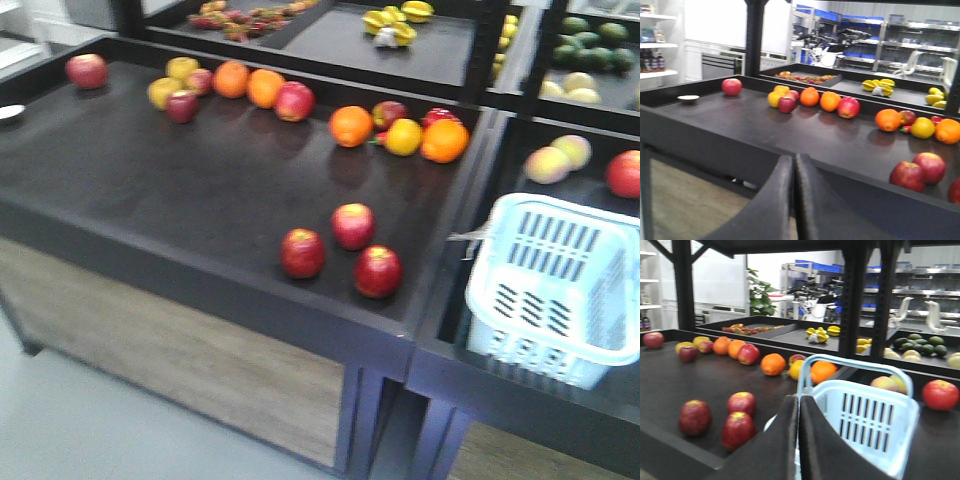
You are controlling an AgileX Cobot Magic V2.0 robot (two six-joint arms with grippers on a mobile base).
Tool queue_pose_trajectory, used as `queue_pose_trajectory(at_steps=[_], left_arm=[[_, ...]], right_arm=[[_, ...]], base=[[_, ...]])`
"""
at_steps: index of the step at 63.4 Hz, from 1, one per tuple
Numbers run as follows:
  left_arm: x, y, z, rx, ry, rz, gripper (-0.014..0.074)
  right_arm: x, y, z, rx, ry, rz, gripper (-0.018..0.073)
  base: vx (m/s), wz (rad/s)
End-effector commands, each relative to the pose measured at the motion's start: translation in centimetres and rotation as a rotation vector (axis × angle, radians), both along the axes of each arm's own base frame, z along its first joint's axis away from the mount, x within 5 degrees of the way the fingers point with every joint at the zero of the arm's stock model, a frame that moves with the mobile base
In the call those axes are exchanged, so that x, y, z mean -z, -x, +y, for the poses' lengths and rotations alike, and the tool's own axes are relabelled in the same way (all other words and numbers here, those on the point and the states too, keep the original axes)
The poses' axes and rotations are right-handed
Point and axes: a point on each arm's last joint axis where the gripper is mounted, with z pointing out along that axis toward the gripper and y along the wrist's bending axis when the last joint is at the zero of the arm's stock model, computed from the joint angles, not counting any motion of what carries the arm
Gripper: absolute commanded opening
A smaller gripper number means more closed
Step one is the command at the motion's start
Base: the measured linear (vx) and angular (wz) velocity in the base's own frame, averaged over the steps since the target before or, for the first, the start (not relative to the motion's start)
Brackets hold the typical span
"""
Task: Pick three apples into basket with both arms
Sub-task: 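Turn the base and approach the table holding the light-blue basket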
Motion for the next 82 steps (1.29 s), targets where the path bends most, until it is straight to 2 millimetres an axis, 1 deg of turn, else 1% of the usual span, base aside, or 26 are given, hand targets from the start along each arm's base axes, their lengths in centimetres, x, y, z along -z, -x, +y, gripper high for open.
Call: queue_pose_trajectory(at_steps=[1, 27, 82], left_arm=[[-0.01, -0.05, -0.01, 0.002, 0.007, -0.052, -0.0007], [-0.01, -0.05, -0.01, 0.002, 0.007, -0.052, -0.0007], [-0.01, -0.05, -0.01, 0.002, 0.007, -0.052, -0.0007]], right_arm=[[-0.19, -0.01, 0.02, 0.001, 0.011, -0.058, -0.0009], [-0.18, -0.01, 0.02, 0.001, 0.011, -0.057, -0.0009], [-0.18, -0.01, 0.02, 0.001, 0.011, -0.057, -0.0009]], base=[[0.10, -0.40], [0.09, -0.36], [0.07, -0.28]])
